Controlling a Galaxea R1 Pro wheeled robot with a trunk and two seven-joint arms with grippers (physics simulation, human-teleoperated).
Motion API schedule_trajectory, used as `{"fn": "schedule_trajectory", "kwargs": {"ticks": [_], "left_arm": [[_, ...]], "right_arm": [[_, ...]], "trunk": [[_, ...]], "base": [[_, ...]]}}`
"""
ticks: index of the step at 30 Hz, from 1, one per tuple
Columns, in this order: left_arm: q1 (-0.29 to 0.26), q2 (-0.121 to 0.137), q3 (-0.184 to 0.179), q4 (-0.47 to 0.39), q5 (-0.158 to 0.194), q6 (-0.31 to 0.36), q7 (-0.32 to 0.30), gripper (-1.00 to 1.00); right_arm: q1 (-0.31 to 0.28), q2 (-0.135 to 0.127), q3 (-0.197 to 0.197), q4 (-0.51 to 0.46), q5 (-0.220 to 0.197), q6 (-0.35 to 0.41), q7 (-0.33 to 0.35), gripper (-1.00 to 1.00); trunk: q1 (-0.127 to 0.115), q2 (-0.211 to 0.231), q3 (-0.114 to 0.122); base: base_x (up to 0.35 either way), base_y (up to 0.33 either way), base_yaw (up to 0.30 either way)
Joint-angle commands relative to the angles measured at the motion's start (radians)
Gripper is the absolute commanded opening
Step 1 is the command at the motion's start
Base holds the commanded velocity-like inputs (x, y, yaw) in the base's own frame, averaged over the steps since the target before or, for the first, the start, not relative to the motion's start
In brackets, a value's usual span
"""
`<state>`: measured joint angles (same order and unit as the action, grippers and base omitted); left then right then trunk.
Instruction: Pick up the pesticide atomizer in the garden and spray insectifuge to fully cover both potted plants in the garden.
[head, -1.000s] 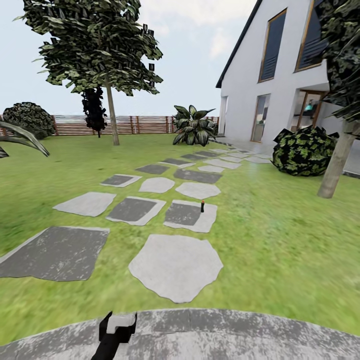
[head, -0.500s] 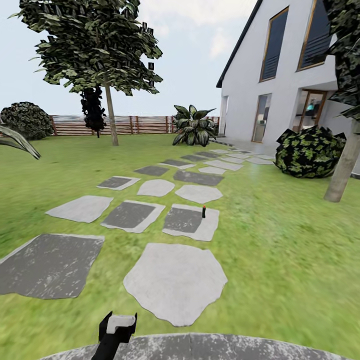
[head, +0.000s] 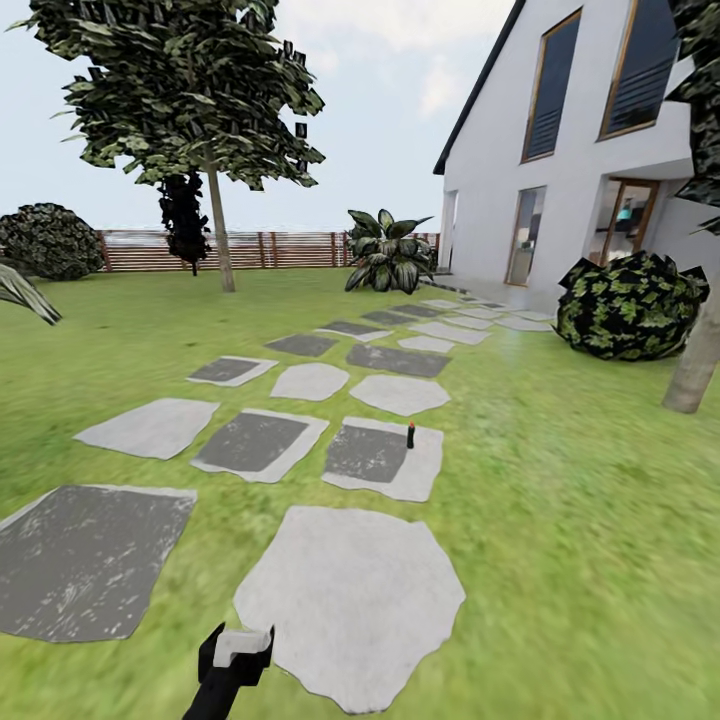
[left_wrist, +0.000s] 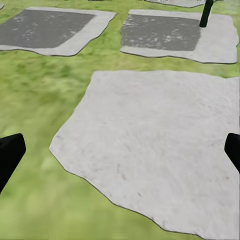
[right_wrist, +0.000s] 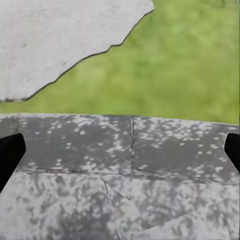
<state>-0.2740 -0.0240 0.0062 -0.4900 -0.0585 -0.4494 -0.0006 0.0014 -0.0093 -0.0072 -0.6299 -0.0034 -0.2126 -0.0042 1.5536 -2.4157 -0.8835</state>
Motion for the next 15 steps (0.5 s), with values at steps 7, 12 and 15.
{"fn": "schedule_trajectory", "kwargs": {"ticks": [7, 12, 15], "left_arm": [[-0.001, 0.000, 0.001, 0.001, -0.006, -0.003, 0.001, 1.00], [-0.001, 0.001, 0.001, 0.000, -0.006, -0.003, 0.000, 1.00], [-0.001, 0.001, 0.001, 0.000, -0.006, -0.003, 0.000, 1.00]], "right_arm": [[0.000, -0.001, 0.000, 0.000, -0.001, -0.002, 0.000, 1.00], [0.000, 0.000, -0.002, 0.001, -0.003, -0.003, 0.000, 1.00], [0.000, 0.000, -0.003, 0.002, -0.004, -0.004, -0.001, 1.00]], "trunk": [[0.000, 0.000, -0.002], [0.000, 0.000, -0.002], [0.000, 0.000, -0.002]], "base": [[0.339, 0.000, 0.000], [0.339, 0.000, 0.000], [0.339, 0.000, 0.000]]}}
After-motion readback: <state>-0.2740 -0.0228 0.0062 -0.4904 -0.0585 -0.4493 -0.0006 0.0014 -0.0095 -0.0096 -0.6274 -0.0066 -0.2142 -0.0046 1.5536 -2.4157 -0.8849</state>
